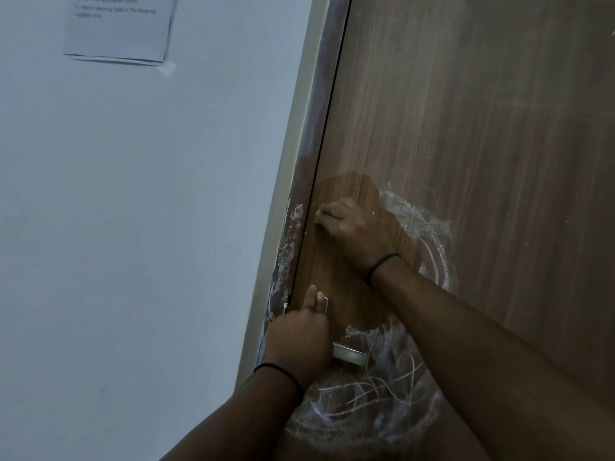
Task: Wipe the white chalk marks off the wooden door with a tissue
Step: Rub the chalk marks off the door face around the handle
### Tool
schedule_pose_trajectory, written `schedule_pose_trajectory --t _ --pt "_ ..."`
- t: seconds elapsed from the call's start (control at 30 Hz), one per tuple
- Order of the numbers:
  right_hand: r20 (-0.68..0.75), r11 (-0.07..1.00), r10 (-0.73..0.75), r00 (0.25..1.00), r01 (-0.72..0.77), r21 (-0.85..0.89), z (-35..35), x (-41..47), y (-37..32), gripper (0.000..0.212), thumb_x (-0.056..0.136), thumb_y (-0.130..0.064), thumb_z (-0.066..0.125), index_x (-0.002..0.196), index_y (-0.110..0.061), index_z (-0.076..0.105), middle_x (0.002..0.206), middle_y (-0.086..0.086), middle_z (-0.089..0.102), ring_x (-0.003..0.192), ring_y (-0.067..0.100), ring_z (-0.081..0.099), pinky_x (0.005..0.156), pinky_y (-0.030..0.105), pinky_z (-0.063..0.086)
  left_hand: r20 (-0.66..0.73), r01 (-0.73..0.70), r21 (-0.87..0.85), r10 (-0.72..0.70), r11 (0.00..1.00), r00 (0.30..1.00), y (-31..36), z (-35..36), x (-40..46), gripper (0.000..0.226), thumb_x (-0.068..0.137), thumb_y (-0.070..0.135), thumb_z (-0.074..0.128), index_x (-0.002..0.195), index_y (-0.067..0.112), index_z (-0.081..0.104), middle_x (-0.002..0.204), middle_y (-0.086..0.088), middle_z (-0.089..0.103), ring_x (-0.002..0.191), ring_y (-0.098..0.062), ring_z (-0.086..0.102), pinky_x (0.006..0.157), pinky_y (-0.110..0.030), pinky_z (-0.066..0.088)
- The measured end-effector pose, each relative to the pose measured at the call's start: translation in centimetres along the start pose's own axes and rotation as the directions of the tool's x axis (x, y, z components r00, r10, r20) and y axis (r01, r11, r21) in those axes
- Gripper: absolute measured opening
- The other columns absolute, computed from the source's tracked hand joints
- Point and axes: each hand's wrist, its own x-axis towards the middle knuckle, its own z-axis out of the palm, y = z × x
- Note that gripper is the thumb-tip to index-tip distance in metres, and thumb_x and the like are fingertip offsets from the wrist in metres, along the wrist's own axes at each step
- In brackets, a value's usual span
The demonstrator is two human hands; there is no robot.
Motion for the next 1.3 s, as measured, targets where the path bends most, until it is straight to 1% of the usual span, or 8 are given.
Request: schedule_pose_trajectory --t 0.13,0.2,0.33,0.5,0.63,0.83,1.1,1.3 --pt "-0.028 0.988 0.133 0.991 -0.135 -0.074 -0.7 2.7 2.0 0.021 0.089 0.002 0.061 0.108 0.004 0.069 0.112 0.021 0.068 0.107 0.037 0.064 0.094 0.047 0.052 -0.004 -0.012 -0.001 0.012 1.0 1.0 0.0 -0.1 0.1 0.064 0.096 0.017 0.038 0.155 0.013 0.013 0.164 -0.007 0.008 0.087 -0.023 0.066 0.068 -0.034 0.05" --pt "0.03 0.988 0.1 0.995 -0.096 -0.123 -0.1 2.8 0.6 0.029 0.093 0.001 0.052 0.119 0.004 0.064 0.127 0.022 0.062 0.122 0.037 0.057 0.106 0.046 0.044 -0.011 -0.009 -0.002 0.009 1.0 1.0 0.0 -0.2 0.0 0.064 0.095 0.016 0.037 0.155 0.013 0.014 0.164 -0.006 0.008 0.086 -0.023 0.066 0.066 -0.032 0.047" --pt "0.235 0.993 0.1 0.967 -0.082 -0.086 0.7 -1.1 -0.9 0.047 0.104 -0.01 0.028 0.149 0.0 0.028 0.159 0.018 0.022 0.149 0.031 0.017 0.123 0.042 0.011 -0.012 -0.003 0.018 0.004 1.0 1.0 0.1 -0.2 -0.1 0.062 0.096 0.017 0.036 0.155 0.014 0.016 0.164 -0.005 0.008 0.087 -0.024 0.066 0.066 -0.031 0.045" --pt "0.297 0.95 0.293 0.909 -0.242 -0.197 -1.6 -3.2 2.1 0.059 0.104 -0.037 0.016 0.154 -0.007 0.009 0.163 0.012 0.003 0.151 0.024 -0.002 0.123 0.043 0.002 -0.019 -0.002 0.045 0.002 0.999 1.0 0.2 -0.3 0.1 0.061 0.096 0.018 0.034 0.154 0.013 0.016 0.163 -0.007 0.012 0.087 -0.02 0.066 0.06 -0.031 0.04" --pt "0.3 0.894 0.448 0.842 -0.431 -0.127 -2.2 -1.2 2.3 0.066 0.102 -0.045 0.014 0.154 -0.007 0.0 0.163 0.011 -0.008 0.15 0.023 -0.01 0.123 0.042 0.0 -0.017 0.013 0.061 -0.012 0.998 1.0 0.3 -0.3 0.1 0.062 0.095 0.019 0.037 0.154 0.012 0.018 0.162 -0.007 0.016 0.089 -0.02 0.067 0.06 -0.03 0.041" --pt "0.376 0.932 0.362 0.853 -0.322 -0.167 -2.3 -6.6 0.9 0.065 0.101 -0.048 0.013 0.155 -0.012 -0.001 0.163 0.006 -0.008 0.15 0.018 -0.01 0.122 0.037 -0.007 -0.019 0.015 0.085 -0.014 0.996 1.0 0.3 -0.7 0.2 0.06 0.096 0.018 0.036 0.154 0.013 0.02 0.162 -0.005 0.017 0.092 -0.023 0.067 0.064 -0.031 0.043" --pt "0.28 0.864 0.503 0.818 -0.485 -0.137 -2.9 -3.9 3.2 0.063 0.103 -0.041 0.018 0.154 -0.008 0.003 0.163 0.01 -0.005 0.151 0.022 -0.008 0.123 0.04 -0.003 0.006 0.027 0.064 -0.028 0.998 1.0 0.3 -0.9 0.2 0.064 0.094 0.019 0.041 0.154 0.014 0.018 0.163 -0.003 0.016 0.103 -0.023 0.064 0.076 -0.036 0.054" --pt "0.355 0.924 0.383 0.853 -0.354 -0.147 -2.3 -7.4 1.6 0.062 0.103 -0.044 0.015 0.155 -0.013 0.001 0.164 0.005 -0.005 0.151 0.019 -0.006 0.123 0.041 0.0 0.014 0.028 0.077 -0.029 0.997 0.999 0.5 -1.2 0.2 0.067 0.093 0.02 0.045 0.154 0.013 0.018 0.162 -0.004 0.017 0.105 -0.023 0.064 0.08 -0.037 0.055"
